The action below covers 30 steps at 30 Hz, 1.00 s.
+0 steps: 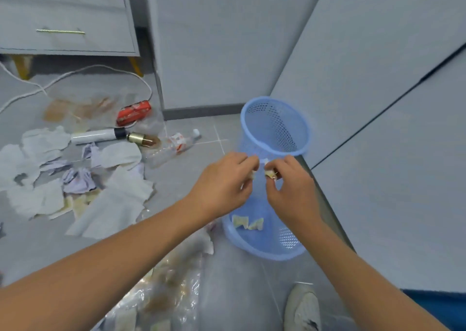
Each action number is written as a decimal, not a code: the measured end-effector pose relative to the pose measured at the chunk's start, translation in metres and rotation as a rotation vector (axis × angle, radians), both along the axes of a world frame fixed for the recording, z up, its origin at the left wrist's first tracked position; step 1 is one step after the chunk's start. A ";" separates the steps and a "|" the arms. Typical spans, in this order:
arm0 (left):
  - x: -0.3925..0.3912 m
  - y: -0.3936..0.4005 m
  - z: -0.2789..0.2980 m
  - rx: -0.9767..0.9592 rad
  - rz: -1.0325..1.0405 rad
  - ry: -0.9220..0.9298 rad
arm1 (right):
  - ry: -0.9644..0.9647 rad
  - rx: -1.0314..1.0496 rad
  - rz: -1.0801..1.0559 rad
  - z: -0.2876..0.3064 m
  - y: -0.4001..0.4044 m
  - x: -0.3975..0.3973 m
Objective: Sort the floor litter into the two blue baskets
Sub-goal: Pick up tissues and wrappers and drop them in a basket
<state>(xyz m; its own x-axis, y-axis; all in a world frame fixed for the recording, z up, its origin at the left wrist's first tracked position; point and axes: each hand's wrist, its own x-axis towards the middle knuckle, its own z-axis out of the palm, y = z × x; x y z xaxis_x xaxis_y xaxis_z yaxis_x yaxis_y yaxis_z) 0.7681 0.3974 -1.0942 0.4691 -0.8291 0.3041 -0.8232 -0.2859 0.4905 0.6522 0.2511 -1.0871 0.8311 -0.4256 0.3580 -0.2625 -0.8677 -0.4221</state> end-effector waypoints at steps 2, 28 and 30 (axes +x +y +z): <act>-0.010 -0.015 -0.010 0.112 -0.039 0.010 | 0.091 0.003 -0.036 -0.013 -0.012 -0.022; 0.077 0.424 -0.113 0.287 0.971 0.235 | 0.217 0.105 0.753 -0.127 0.292 0.156; 0.067 0.452 -0.133 0.334 1.039 0.274 | 0.266 0.081 0.815 -0.148 0.316 0.169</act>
